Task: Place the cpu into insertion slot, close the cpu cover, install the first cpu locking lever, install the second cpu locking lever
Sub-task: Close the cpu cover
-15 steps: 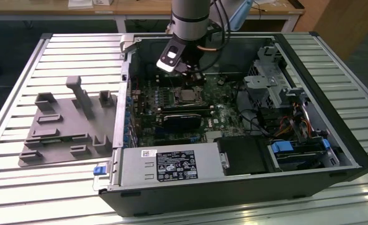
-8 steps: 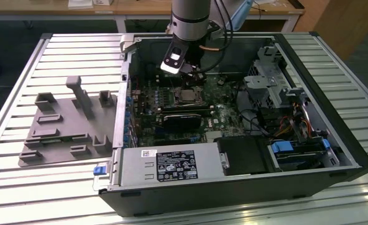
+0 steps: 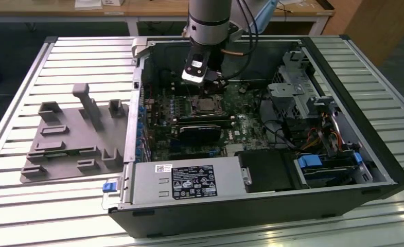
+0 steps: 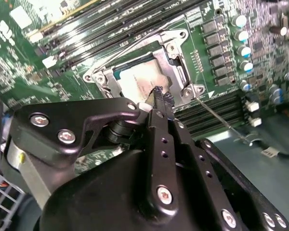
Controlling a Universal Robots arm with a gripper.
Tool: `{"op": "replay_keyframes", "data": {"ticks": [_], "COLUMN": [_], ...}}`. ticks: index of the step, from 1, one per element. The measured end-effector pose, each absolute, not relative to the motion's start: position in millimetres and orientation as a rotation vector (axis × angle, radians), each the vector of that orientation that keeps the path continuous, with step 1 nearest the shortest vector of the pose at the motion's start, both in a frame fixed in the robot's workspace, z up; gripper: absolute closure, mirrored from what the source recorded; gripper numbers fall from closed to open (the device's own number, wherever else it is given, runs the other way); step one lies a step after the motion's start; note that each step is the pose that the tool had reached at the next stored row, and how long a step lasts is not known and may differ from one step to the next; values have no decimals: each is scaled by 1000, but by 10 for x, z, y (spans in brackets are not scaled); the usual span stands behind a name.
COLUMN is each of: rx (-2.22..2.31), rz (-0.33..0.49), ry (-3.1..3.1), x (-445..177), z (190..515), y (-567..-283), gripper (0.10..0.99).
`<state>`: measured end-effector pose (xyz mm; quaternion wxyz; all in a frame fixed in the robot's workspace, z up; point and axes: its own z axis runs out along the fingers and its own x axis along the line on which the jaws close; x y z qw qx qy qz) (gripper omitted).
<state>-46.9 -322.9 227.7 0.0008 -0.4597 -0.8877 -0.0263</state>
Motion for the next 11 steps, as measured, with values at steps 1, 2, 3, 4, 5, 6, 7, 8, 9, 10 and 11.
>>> {"op": "replay_keyframes", "data": {"ticks": [1, 2, 3, 4, 5, 6, 7, 8, 9, 10, 11], "rx": [-1416, -1390, -1365, -1339, -1313, -1287, -1261, -1235, -1209, -1182, -1155], "rz": [-82, -82, -82, -82, -82, -82, -82, -82, -82, -82, -82], "ry": [-2801, -2813, -2825, -2837, -2848, -2860, -2871, -2882, -2892, -2903, -2913], "x": [-469, -469, -469, -469, -469, -469, -469, -469, -469, -469, -469], "z": [2276, 2275, 2274, 2273, 2272, 2271, 2270, 2269, 2268, 2267, 2266], "y": [-3228, -3229, -3229, -3229, -3229, -3229, -3229, -3229, -3229, -3229, -3229], "gripper": [980, 980, 980, 980, 980, 980, 980, 980, 980, 980, 980]}}
